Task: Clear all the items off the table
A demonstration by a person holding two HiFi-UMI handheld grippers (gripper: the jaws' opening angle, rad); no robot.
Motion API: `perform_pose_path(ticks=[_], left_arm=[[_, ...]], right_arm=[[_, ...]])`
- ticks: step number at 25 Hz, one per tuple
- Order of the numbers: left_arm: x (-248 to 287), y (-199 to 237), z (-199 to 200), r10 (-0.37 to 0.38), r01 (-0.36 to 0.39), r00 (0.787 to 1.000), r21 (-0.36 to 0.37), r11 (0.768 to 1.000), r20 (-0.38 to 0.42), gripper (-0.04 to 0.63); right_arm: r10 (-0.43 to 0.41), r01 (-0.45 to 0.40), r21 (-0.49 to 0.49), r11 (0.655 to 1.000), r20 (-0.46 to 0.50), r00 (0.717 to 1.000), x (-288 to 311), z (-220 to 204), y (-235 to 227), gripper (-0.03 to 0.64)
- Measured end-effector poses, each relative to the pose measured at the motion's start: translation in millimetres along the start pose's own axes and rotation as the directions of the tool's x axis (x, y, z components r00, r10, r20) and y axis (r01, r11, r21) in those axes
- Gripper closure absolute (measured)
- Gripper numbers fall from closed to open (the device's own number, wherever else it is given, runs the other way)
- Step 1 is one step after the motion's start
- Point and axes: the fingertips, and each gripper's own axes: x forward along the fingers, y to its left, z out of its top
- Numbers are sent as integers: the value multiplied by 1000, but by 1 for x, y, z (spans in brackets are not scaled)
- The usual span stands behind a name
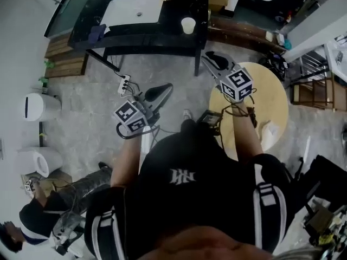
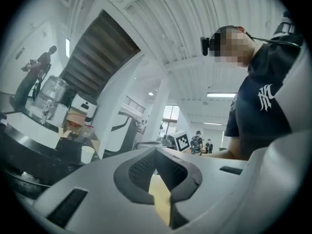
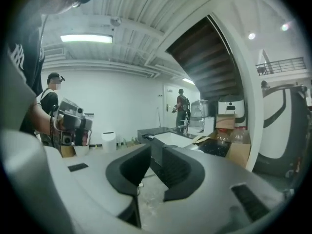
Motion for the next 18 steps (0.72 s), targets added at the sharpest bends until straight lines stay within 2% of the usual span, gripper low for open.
perform_pose_path(ticks=[2, 5, 6, 11, 15, 18], left_arm=[[-9, -39, -13, -65, 65, 998, -5, 998, -2, 583], [-25, -93, -38, -160, 161, 987, -65, 985, 16, 583], [-29, -107, -44, -166, 168, 986, -78, 983, 30, 583], [-37, -164, -81, -176, 182, 983, -149, 972, 53, 583], [-27, -213, -107, -221, 220, 975, -162, 962, 13, 583], [-15, -244, -112, -248, 247, 969, -169, 954, 13, 583]], right_arm=[[3, -4, 19, 1000, 26, 1000, -32, 1, 30, 557], [-21, 21, 39, 999, 10, 1000, -77, -15, 68, 576], [-25, 25, 40, 999, -4, 1000, -92, -23, 80, 611], [13, -7, 75, 997, -89, 996, -159, -60, 137, 612], [47, -40, 85, 996, -82, 995, -215, -68, 167, 612], [64, -60, 77, 995, -44, 997, -256, -67, 176, 612]])
